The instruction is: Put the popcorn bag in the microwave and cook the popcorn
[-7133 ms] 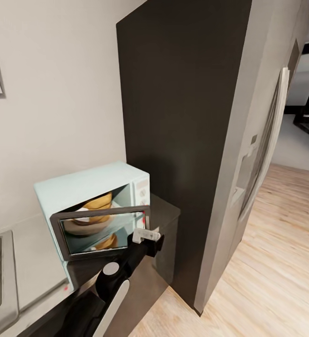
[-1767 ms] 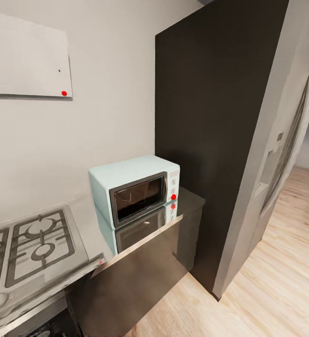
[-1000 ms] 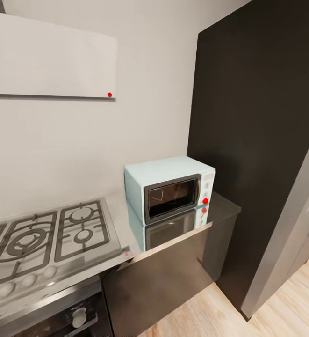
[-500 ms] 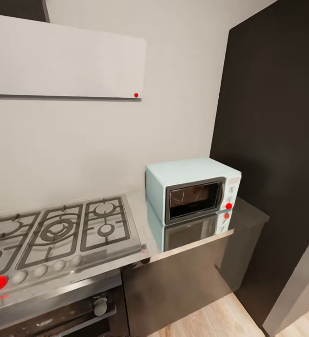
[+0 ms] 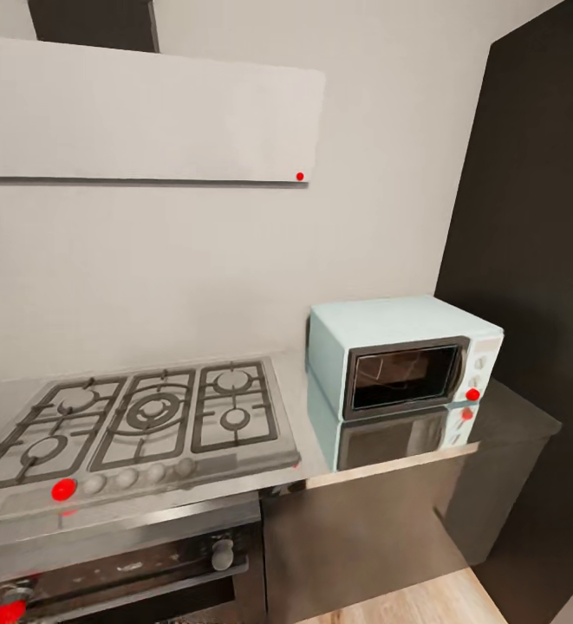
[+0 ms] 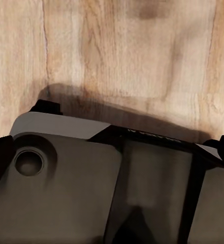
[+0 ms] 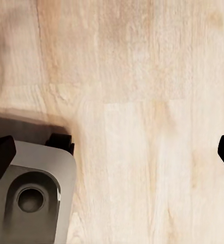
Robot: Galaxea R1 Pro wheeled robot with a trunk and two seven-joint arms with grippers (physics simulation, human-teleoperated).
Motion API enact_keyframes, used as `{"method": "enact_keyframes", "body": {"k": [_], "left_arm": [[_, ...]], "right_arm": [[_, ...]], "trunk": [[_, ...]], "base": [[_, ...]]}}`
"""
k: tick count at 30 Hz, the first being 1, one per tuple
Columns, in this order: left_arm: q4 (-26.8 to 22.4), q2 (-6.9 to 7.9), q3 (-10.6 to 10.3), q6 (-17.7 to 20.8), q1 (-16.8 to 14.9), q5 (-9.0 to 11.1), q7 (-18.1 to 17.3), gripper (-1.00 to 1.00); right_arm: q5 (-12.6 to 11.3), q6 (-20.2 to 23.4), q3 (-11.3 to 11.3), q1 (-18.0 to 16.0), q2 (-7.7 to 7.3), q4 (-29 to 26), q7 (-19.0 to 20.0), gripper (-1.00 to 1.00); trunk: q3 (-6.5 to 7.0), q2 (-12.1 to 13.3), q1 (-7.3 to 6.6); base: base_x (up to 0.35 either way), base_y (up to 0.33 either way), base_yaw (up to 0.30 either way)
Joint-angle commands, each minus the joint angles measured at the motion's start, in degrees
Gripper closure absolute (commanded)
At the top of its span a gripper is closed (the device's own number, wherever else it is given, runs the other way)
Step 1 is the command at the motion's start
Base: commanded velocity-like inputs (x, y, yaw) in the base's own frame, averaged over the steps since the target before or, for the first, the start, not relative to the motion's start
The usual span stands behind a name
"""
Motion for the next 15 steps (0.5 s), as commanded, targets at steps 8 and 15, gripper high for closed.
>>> {"method": "enact_keyframes", "body": {"k": [8,15], "left_arm": [[0.0,-0.04,-0.5,-0.1,0.0,0.4,0.1,-1.00],[0.0,0.02,-0.4,-0.1,0.0,0.4,0.1,-1.00]], "right_arm": [[0.4,-0.3,-0.4,-0.1,-0.04,0.2,0.1,-1.00],[0.4,-0.3,-0.4,-0.1,-0.07,0.2,0.1,-1.00]], "trunk": [[-0.07,-0.1,0.01],[-0.07,-0.1,0.01]], "base": [[0.000,0.000,0.248],[0.000,0.000,0.152]]}}
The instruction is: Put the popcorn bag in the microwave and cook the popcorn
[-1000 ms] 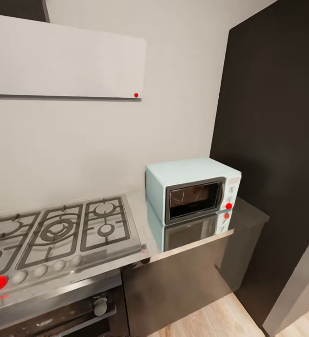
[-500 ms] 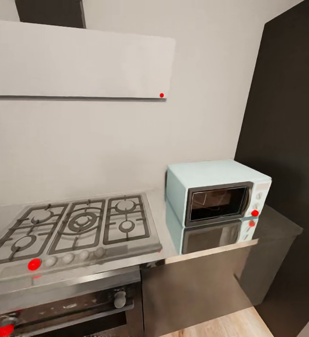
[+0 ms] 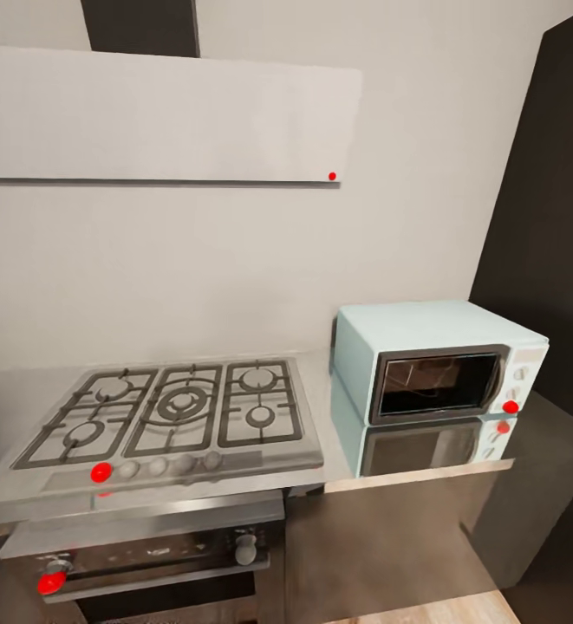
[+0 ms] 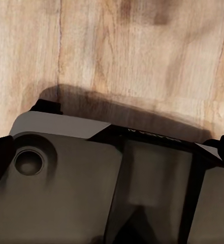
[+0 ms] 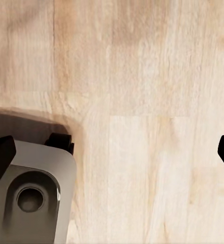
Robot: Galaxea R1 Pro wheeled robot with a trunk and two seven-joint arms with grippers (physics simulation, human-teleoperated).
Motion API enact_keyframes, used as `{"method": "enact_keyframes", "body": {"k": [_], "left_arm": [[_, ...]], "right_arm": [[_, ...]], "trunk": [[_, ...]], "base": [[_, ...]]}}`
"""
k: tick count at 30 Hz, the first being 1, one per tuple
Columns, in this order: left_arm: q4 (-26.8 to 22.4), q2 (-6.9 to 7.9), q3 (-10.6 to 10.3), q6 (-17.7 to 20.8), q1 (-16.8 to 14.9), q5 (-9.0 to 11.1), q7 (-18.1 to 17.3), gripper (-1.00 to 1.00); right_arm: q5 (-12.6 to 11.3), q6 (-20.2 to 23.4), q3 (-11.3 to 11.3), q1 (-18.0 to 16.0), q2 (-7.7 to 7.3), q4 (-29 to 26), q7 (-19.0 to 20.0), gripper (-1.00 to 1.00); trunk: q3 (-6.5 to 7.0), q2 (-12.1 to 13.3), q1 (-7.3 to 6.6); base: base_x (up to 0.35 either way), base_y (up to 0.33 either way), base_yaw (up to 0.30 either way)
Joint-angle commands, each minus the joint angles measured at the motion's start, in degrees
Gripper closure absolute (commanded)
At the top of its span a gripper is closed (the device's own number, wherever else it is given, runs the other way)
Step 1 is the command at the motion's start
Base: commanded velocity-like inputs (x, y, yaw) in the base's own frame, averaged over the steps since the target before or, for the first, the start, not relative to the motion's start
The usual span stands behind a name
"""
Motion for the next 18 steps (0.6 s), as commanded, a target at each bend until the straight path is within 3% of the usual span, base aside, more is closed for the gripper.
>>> {"method": "enact_keyframes", "body": {"k": [1,11,18], "left_arm": [[0.0,-0.02,-0.5,-0.2,0.0,0.4,0.2,-1.00],[0.0,-0.13,-0.5,-0.3,0.0,0.4,0.3,-1.00],[0.0,0.05,-0.5,0.0,0.0,0.4,0.5,-1.00]], "right_arm": [[0.4,-0.4,-0.4,-0.1,-0.05,0.2,0.1,-1.00],[0.4,-0.2,-0.3,-0.1,-0.12,0.2,0.1,-1.00],[0.5,0.0,-0.3,-0.1,0.06,0.2,0.2,-1.00]], "trunk": [[-0.07,-0.1,0.00],[-0.07,-0.1,0.00],[-0.07,-0.1,0.00]], "base": [[0.000,0.000,0.029],[0.000,0.000,0.003],[0.000,-0.220,0.000]]}}
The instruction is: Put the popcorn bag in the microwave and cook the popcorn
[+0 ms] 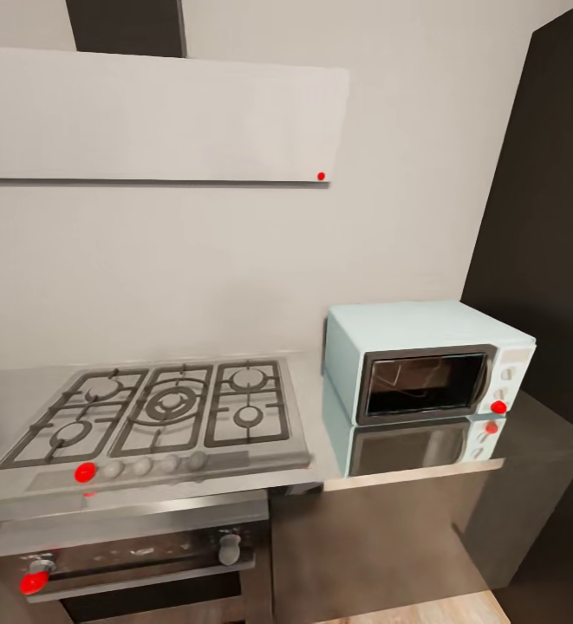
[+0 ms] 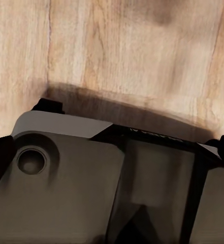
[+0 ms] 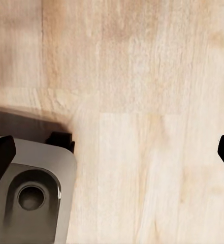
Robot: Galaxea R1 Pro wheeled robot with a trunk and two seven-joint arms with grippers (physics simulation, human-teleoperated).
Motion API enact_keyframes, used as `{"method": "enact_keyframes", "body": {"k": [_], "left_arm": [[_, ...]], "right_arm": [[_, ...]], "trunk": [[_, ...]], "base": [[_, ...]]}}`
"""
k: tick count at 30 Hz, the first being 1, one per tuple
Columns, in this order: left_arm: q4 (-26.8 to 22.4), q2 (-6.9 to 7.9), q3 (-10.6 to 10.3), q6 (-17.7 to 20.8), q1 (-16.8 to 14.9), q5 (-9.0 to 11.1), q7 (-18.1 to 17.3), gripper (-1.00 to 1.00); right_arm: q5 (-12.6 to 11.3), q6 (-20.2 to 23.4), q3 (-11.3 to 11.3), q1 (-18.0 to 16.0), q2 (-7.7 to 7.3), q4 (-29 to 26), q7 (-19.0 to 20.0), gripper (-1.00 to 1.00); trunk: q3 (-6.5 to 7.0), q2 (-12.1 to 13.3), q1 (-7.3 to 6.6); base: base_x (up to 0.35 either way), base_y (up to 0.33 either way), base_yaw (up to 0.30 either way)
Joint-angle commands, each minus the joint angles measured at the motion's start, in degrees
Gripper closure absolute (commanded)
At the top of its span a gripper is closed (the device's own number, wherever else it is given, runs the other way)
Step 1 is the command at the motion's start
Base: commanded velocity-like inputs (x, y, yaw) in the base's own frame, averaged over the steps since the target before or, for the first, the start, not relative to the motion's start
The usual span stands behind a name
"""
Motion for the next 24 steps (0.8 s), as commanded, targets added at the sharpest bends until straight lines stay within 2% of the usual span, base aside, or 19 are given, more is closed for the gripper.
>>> {"method": "enact_keyframes", "body": {"k": [1,24], "left_arm": [[0.0,0.02,-0.5,-0.1,0.0,0.4,0.2,-1.00],[0.1,0.38,-0.3,-0.1,0.0,0.8,0.4,-1.00]], "right_arm": [[0.4,-0.3,-0.4,-0.1,0.03,0.2,0.1,-1.00],[0.4,-0.3,-0.4,-0.1,0.18,0.2,0.1,-1.00]], "trunk": [[-0.07,0.0,0.00],[-0.07,0.0,0.00]], "base": [[0.000,-0.287,0.000],[0.062,-0.329,0.000]]}}
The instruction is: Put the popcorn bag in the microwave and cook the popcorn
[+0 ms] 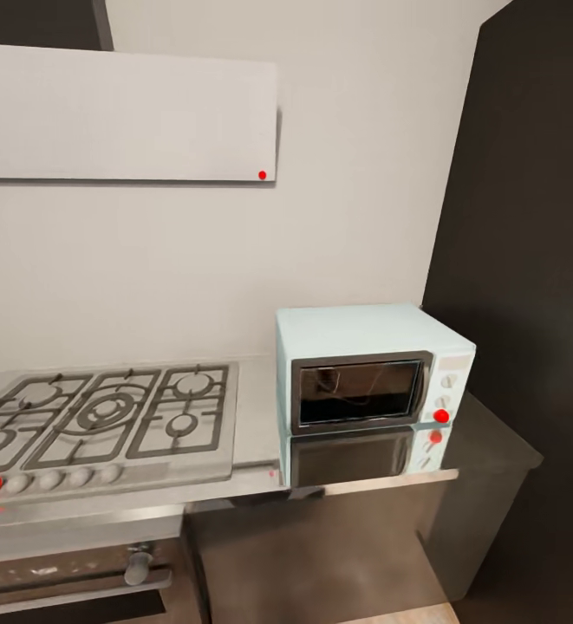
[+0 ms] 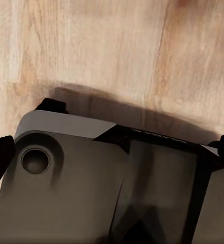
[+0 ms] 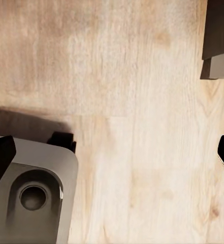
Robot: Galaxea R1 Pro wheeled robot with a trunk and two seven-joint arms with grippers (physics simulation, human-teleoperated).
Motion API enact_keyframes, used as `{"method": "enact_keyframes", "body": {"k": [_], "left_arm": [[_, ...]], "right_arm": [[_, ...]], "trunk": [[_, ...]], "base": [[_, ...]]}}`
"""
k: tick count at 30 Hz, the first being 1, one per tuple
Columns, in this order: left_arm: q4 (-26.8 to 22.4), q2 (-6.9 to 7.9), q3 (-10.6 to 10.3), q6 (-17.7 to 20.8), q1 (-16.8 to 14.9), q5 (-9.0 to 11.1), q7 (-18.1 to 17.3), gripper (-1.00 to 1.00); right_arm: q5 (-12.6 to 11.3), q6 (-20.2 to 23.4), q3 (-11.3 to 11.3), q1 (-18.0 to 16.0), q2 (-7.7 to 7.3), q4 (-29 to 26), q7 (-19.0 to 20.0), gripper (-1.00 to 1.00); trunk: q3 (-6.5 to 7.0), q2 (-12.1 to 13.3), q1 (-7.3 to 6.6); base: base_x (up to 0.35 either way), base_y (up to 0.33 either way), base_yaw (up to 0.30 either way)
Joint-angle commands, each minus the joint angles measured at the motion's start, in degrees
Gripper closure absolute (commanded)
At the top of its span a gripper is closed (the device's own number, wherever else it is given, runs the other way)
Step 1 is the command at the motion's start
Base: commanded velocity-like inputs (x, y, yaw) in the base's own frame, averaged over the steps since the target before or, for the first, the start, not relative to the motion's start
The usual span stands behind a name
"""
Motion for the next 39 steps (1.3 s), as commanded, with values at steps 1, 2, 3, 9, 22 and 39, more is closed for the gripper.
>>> {"method": "enact_keyframes", "body": {"k": [1,2,3,9,22,39], "left_arm": [[0.0,-0.02,-0.5,-0.2,0.0,0.4,0.2,-1.00],[0.0,-0.02,-0.5,-0.1,0.0,0.4,0.2,-1.00],[0.0,-0.02,-0.5,-0.1,0.0,0.4,0.2,-1.00],[0.0,0.06,-0.6,-0.2,0.0,4.9,0.2,-1.00],[0.0,0.18,-0.7,-0.1,0.0,6.8,0.3,-1.00],[0.0,0.16,-0.7,-0.6,0.0,6.8,0.2,-1.00]], "right_arm": [[0.4,-0.3,-0.4,-0.1,-0.03,0.2,0.2,-1.00],[0.4,-0.3,-0.4,-0.1,-0.03,0.2,0.1,-1.00],[0.4,-0.3,-0.4,-0.1,-0.03,0.2,0.1,-1.00],[0.4,-0.3,-0.4,-0.1,0.00,0.2,0.2,-1.00],[0.4,-0.4,-0.4,-0.1,-0.34,0.2,0.2,-1.00],[0.4,-0.5,-0.4,-0.1,-0.27,0.2,0.1,-1.00]], "trunk": [[-0.07,0.0,0.00],[-0.07,0.0,0.00],[-0.07,0.0,0.00],[-0.07,0.0,0.00],[-0.07,0.0,0.00],[-0.07,0.0,0.00]], "base": [[0.005,-0.334,0.000],[0.002,-0.334,0.000],[0.001,-0.334,0.000],[0.000,-0.334,0.000],[0.000,-0.334,0.000],[0.000,-0.118,0.186]]}}
